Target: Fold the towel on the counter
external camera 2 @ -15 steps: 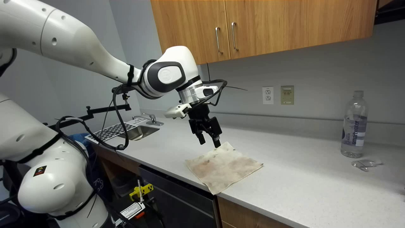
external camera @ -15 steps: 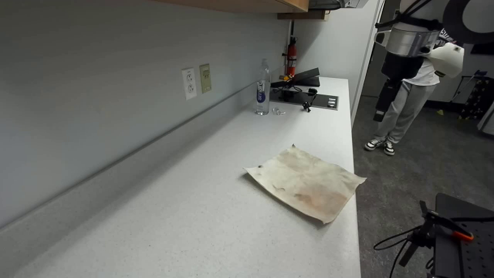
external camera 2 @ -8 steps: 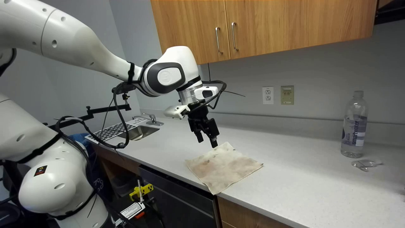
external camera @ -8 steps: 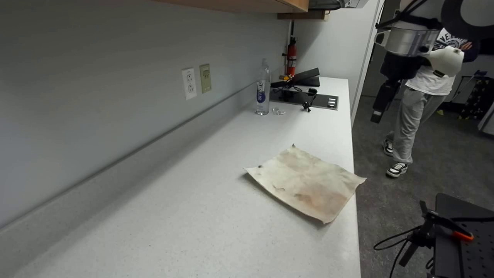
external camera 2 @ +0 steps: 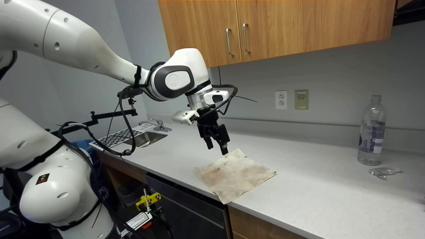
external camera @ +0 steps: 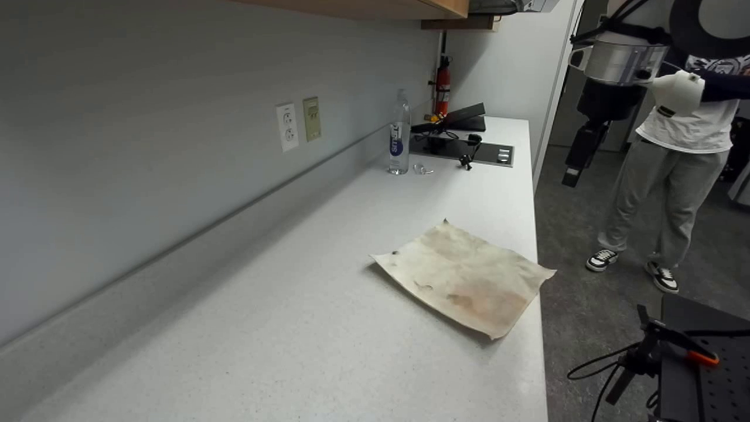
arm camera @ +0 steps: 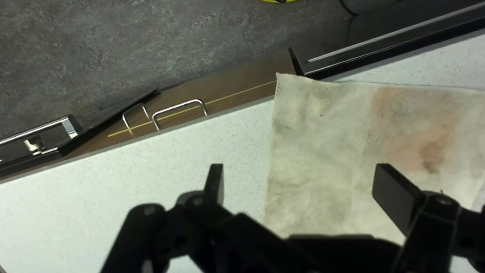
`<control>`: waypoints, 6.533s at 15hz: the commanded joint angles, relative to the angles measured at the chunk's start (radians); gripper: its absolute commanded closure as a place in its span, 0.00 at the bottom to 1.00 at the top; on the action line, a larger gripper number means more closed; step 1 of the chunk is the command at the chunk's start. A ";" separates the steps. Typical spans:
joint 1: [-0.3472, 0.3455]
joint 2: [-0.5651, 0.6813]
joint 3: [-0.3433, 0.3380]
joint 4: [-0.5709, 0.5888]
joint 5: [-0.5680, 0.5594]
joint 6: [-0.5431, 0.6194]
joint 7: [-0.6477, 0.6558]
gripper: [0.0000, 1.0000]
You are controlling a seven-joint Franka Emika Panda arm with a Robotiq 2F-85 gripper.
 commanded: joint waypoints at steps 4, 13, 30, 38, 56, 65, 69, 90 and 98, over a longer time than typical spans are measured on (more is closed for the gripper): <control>0.024 -0.001 -0.021 0.004 0.053 -0.011 -0.019 0.00; 0.012 0.000 -0.009 0.001 0.036 -0.003 0.003 0.00; 0.154 0.162 0.107 0.125 0.170 0.052 0.128 0.00; 0.154 0.195 0.100 0.151 0.171 0.052 0.132 0.00; 0.070 0.589 -0.015 0.440 0.101 0.104 -0.048 0.00; 0.047 0.692 -0.013 0.496 0.127 0.141 -0.113 0.00; 0.050 0.685 -0.016 0.489 0.122 0.153 -0.100 0.00; -0.008 0.905 0.024 0.682 0.112 0.246 -0.351 0.00; -0.087 0.997 0.094 0.778 0.156 0.217 -0.519 0.00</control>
